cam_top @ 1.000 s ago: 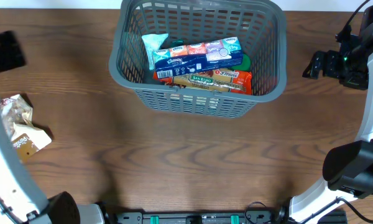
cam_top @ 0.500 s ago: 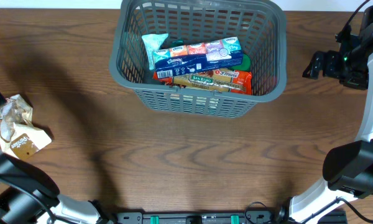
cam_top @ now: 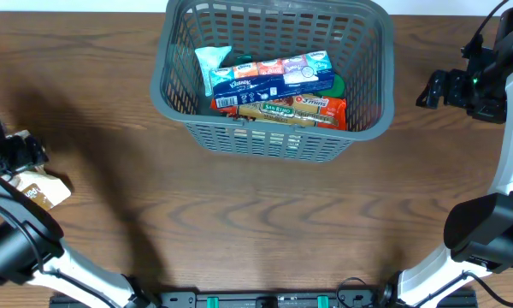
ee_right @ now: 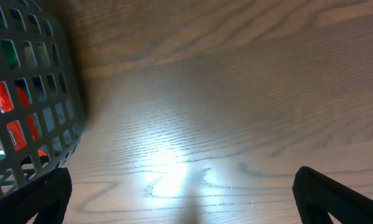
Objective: Pack container
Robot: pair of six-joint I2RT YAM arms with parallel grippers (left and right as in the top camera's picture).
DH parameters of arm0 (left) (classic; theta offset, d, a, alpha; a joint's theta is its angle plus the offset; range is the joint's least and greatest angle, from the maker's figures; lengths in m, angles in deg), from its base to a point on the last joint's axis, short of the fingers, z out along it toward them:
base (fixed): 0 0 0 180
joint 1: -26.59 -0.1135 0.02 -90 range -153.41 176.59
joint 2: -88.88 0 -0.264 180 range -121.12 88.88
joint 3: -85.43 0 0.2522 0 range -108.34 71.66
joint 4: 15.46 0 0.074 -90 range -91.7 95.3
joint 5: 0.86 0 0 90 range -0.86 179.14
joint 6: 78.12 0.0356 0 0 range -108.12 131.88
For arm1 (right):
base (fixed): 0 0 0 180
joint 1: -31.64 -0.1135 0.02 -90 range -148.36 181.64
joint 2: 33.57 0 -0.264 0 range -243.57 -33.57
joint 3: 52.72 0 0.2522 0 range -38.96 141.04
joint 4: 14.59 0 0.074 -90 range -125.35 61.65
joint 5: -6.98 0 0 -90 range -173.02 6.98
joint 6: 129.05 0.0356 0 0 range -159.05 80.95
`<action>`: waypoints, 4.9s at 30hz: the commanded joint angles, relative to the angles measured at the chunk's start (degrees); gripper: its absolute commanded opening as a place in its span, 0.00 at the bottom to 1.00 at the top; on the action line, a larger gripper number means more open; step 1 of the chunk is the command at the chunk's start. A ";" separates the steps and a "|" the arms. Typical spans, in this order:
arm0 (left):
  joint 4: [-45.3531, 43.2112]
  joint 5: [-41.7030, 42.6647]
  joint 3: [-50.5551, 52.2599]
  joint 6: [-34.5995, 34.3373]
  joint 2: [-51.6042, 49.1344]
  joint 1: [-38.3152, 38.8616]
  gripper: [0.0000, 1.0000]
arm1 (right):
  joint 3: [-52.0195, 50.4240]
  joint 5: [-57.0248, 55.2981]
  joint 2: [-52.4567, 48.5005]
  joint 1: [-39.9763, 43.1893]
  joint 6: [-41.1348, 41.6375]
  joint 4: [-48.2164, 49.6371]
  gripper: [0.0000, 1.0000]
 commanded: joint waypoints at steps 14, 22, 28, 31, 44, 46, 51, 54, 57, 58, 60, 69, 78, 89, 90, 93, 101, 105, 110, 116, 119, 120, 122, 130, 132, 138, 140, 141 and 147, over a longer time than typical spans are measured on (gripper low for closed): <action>-3.82 1.66 0.20 1.79 -6.84 0.11 0.99 | -0.13 0.22 0.44 -0.17 -0.46 -1.14 0.99; -3.06 1.68 0.20 1.77 -6.84 0.11 0.54 | -0.13 0.17 0.44 -0.17 -0.50 -1.16 0.99; -2.29 1.68 0.20 1.73 -6.84 0.11 0.23 | -0.13 -1.31 0.44 -0.17 -0.52 -1.16 0.99; -1.95 1.70 0.20 1.09 -6.84 0.11 0.06 | -0.13 -1.29 0.44 -0.17 -0.52 -1.18 0.99; -1.25 2.54 -0.15 0.26 -3.72 2.62 0.06 | -0.13 -1.29 0.44 -0.17 -0.55 -1.16 0.99; -1.01 2.51 -0.83 0.24 -1.70 3.80 0.06 | -0.13 -1.29 0.44 -0.17 -0.76 -1.14 0.99; 0.42 2.51 -1.53 0.24 3.91 6.05 0.06 | -0.13 -1.29 0.44 -0.17 -1.40 -1.14 0.99; 1.25 2.51 -1.53 0.24 7.72 7.02 0.06 | -0.13 -1.29 0.44 -0.17 -1.64 -1.14 0.99; 2.08 2.54 -1.55 0.20 11.06 7.61 0.06 | -0.13 -1.29 0.44 -0.17 -1.81 -1.11 0.99; 2.32 2.54 -1.55 0.22 12.20 7.85 0.06 | -0.13 -1.29 0.44 -0.17 -1.81 -1.11 0.99; 2.64 2.56 -1.55 0.22 14.62 8.50 0.06 | -0.13 -1.29 0.44 -0.17 -1.81 -1.11 0.99; 2.71 2.75 -1.86 2.12 26.56 18.45 0.06 | -0.13 -1.29 0.44 -0.17 -1.81 -0.92 0.99; 1.46 2.73 -9.55 3.91 35.85 34.64 0.06 | -0.13 -1.27 0.44 -0.17 -2.27 -0.94 0.99; -5.42 2.84 -17.57 17.57 34.71 55.08 0.05 | -0.13 -1.22 0.44 -0.17 -2.23 -0.92 0.99; -5.75 3.34 -17.57 21.57 33.77 57.00 0.06 | -0.13 -1.03 0.44 -0.17 -2.23 -0.92 0.99; -5.88 6.82 -17.57 31.98 30.18 60.78 0.06 | -0.13 -0.87 0.44 -0.17 -2.23 -0.90 0.99; -5.16 7.30 -17.55 39.01 15.43 63.91 0.06 | -0.13 -0.87 0.44 -0.17 -2.23 -0.94 0.99; -3.43 7.28 -17.51 39.01 8.35 64.28 0.06 | -0.13 -0.87 0.44 -0.17 -2.23 -1.05 0.99; -1.79 7.23 -17.51 38.99 2.25 64.37 0.06 | -0.13 -0.85 0.44 -0.17 -2.23 -1.14 0.99; -0.76 7.23 -17.51 38.60 -1.09 64.37 0.25 | -0.13 -0.87 0.44 -0.17 -2.23 -1.05 0.99; -0.74 7.21 -17.53 38.60 -0.59 64.37 0.80 | -0.13 -0.87 0.44 -0.17 -2.23 -0.92 0.99; -0.74 7.17 -17.53 38.58 -0.17 64.37 0.95 | -0.13 -0.90 0.44 -0.17 -2.23 -0.92 0.99; -0.76 7.04 -17.57 37.83 1.49 64.37 0.99 | -0.13 -0.87 0.44 -0.17 -2.23 -0.90 0.99; -1.05 2.67 -20.46 26.51 15.80 62.93 0.99 | -0.07 -0.87 0.48 -0.20 -2.23 5.88 0.99; -1.20 2.21 -20.96 22.49 19.21 61.27 0.99 | 0.46 -0.37 0.48 -0.24 -2.23 9.68 0.99; 3.21 2.21 -20.96 12.46 26.51 51.36 0.99 | 3.65 10.47 0.59 -1.16 -7.80 19.54 0.99; 5.49 2.21 -20.96 9.92 27.87 46.77 0.99 | 4.52 10.82 1.14 -2.05 -8.22 21.68 0.99; 6.45 2.25 -20.96 8.28 28.35 45.07 0.99 | 4.63 10.71 1.66 -2.43 -8.15 22.05 0.99; 13.51 2.49 -20.65 2.05 30.91 37.03 0.99 | 4.61 7.96 8.02 -3.23 -3.02 20.65 0.99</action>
